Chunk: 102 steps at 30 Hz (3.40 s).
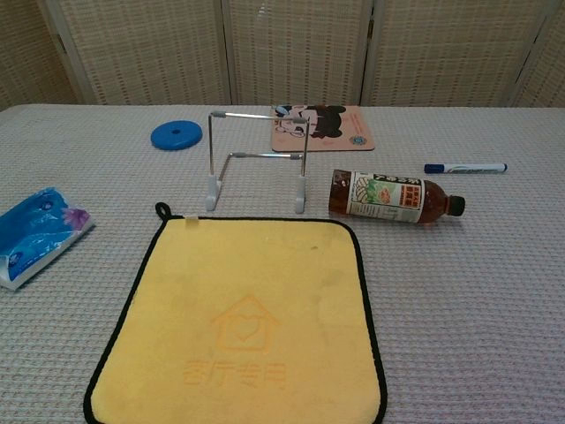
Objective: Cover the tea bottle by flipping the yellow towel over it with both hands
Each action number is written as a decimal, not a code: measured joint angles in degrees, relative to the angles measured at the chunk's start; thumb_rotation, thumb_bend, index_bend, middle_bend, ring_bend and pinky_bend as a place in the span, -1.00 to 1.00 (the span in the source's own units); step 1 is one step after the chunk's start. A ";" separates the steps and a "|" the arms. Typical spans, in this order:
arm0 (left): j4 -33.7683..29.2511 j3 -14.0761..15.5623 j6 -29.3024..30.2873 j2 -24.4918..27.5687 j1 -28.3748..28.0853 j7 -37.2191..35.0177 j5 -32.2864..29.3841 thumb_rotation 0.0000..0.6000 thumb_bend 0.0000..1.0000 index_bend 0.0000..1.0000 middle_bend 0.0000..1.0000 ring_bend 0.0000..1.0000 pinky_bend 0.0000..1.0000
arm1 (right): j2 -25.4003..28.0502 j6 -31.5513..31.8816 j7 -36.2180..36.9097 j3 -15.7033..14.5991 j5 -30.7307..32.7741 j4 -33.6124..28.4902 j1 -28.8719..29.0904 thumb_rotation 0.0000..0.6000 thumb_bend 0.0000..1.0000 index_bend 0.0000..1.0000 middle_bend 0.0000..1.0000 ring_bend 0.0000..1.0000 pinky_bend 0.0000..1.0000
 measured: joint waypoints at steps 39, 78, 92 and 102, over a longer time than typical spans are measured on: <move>14.52 7.21 -12.10 -5.11 -12.87 -7.83 24.68 1.00 -0.58 -0.01 0.79 0.46 0.87 | 0.66 2.34 -0.94 -0.19 -0.82 -1.37 -0.70 1.00 -0.36 -0.87 -0.52 -0.66 -0.47; 26.23 11.51 -21.76 -21.11 -20.68 0.10 26.21 1.00 -0.58 -0.10 0.83 0.50 0.89 | 0.49 2.11 -0.09 -0.79 -1.32 -0.75 -0.57 1.00 -0.36 -0.87 -0.51 -0.66 -0.47; 25.72 11.67 -22.35 -22.70 -22.00 0.94 24.62 1.00 -0.58 -0.09 0.83 0.50 0.89 | 0.42 2.38 0.40 -0.80 -1.12 -0.27 -0.77 1.00 -0.36 -0.87 -0.51 -0.66 -0.47; 25.23 11.21 -22.32 -23.10 -23.19 0.65 23.48 1.00 -0.27 -0.05 0.83 0.50 0.89 | 0.33 2.58 0.90 -0.84 -0.87 0.22 -1.04 1.00 -0.36 -0.87 -0.51 -0.66 -0.47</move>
